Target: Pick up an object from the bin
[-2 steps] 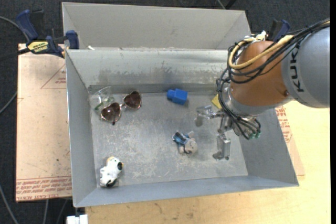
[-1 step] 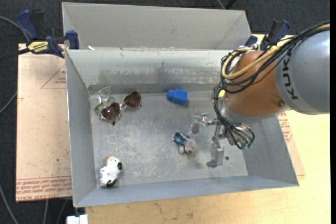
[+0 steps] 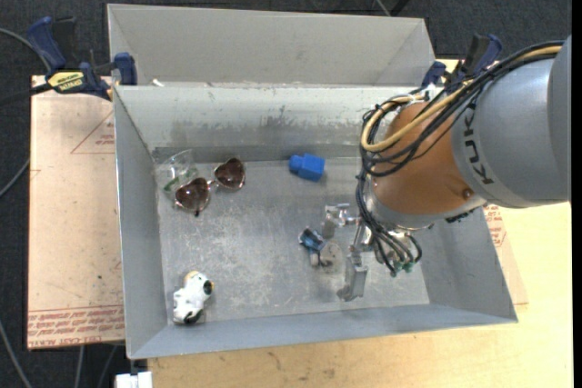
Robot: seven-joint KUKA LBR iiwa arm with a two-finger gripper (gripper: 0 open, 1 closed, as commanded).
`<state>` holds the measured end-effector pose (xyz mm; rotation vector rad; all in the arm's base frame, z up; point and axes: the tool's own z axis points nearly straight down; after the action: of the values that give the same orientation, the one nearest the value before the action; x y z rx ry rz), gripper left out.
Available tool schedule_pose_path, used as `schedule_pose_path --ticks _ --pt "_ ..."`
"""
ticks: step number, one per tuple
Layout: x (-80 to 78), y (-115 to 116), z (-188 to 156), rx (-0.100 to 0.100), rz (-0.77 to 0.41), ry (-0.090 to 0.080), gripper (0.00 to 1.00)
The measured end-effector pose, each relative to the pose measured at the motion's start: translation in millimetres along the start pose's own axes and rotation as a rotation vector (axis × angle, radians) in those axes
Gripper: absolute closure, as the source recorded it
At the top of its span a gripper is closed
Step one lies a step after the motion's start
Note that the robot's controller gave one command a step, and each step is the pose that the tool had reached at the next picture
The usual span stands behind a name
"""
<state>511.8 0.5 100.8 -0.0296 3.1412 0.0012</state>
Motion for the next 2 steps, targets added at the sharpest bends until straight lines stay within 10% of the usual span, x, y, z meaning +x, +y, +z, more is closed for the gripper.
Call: schedule_pose_path --ticks 2 --pt "-44.3 19.4 -3.7 0.001 -0.093 -0.003 0.00"
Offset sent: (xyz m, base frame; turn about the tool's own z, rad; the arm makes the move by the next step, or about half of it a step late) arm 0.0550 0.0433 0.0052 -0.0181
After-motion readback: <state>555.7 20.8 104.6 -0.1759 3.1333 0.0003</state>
